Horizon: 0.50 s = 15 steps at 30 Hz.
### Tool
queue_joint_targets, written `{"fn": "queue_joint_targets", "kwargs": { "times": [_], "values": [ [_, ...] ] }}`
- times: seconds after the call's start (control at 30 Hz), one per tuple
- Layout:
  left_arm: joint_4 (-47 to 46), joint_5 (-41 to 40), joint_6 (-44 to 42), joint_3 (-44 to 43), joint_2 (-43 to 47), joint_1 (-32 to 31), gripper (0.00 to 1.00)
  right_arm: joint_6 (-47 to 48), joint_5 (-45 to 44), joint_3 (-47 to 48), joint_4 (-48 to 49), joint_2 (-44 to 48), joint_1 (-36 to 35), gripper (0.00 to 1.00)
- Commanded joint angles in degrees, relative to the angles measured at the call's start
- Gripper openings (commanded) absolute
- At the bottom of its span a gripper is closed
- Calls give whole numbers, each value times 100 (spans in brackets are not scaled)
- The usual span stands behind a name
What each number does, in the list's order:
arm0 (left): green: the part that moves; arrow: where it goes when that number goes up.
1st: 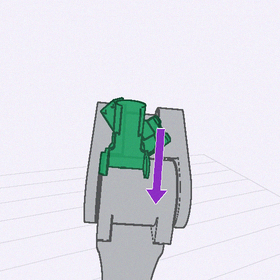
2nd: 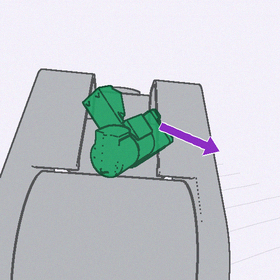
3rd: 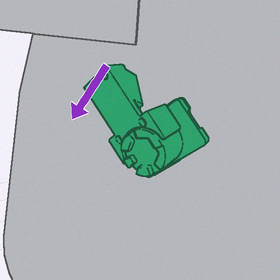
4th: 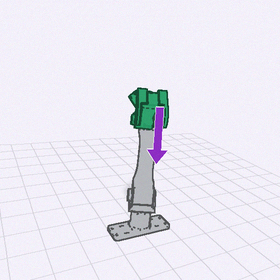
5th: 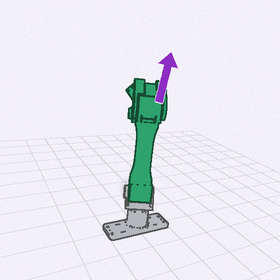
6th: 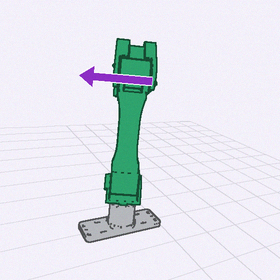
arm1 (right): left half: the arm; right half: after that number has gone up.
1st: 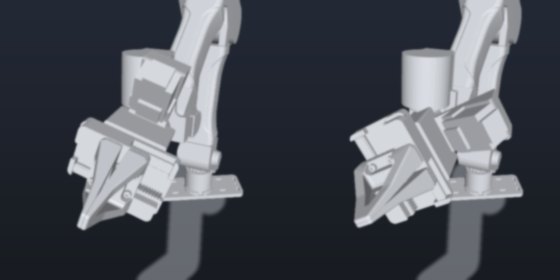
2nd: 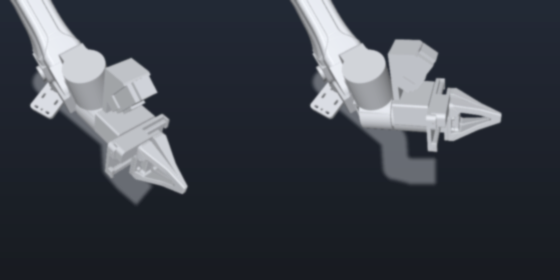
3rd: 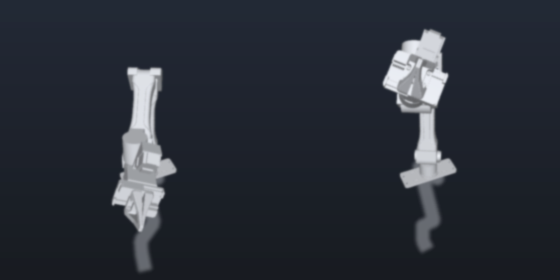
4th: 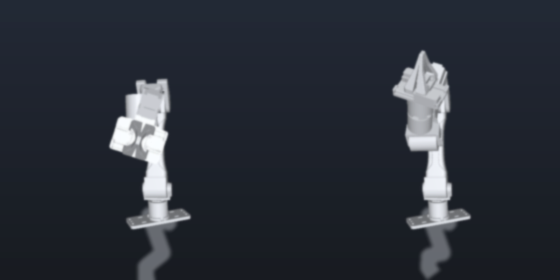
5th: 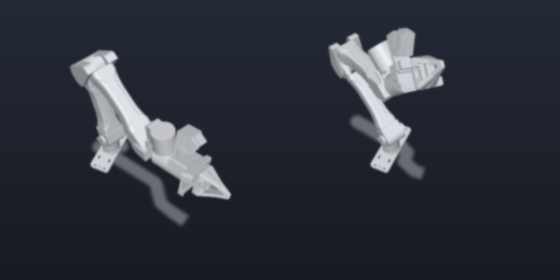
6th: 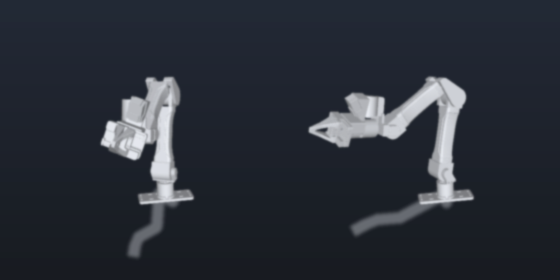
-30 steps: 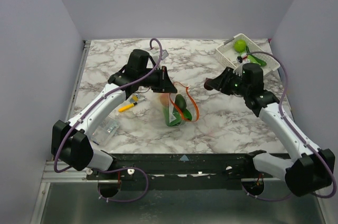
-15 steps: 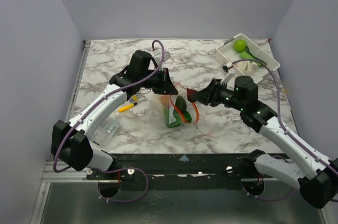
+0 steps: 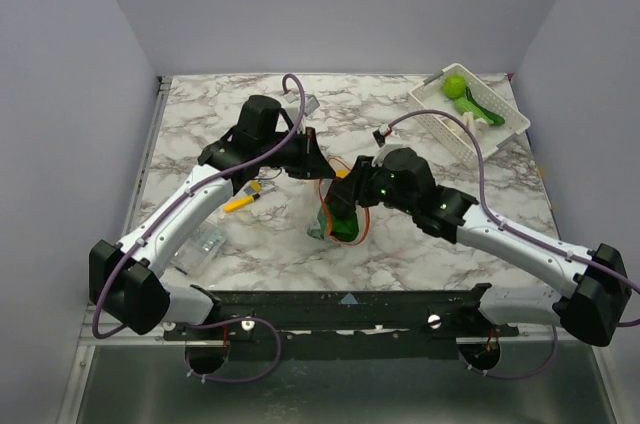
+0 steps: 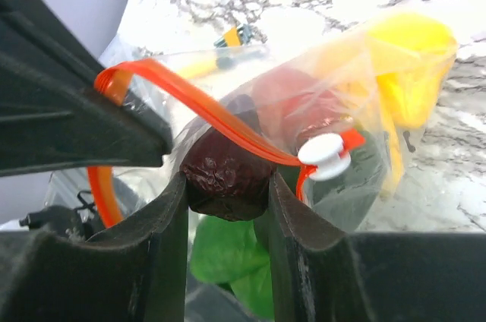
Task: Place the food in the zip-top bag and seal the zipper
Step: Place the fake vegetable in the zipper food storage bag.
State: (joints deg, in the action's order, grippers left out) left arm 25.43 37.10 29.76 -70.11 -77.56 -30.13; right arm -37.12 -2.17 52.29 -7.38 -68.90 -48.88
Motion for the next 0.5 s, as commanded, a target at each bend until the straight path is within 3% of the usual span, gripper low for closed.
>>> {"fn": "queue_joint_targets", "kwargs": {
  "times": [0.0, 0.13, 0.37, 0.47],
  "values": [
    [-197, 58, -45, -98, 243, -37, 0, -161, -885, 126, 296, -20, -78, 10],
    [-252, 95, -12, -64, 301, -32, 0, -284, -1127, 86, 538, -71, -86, 22],
    [-134, -14, -95, -122, 251, -37, 0, -371, -1173, 457, -7, -259, -143, 61],
    [-228, 37, -56, -70, 298, -37, 0, -425, -1085, 343, -29, -114, -139, 67]
  ]
}}
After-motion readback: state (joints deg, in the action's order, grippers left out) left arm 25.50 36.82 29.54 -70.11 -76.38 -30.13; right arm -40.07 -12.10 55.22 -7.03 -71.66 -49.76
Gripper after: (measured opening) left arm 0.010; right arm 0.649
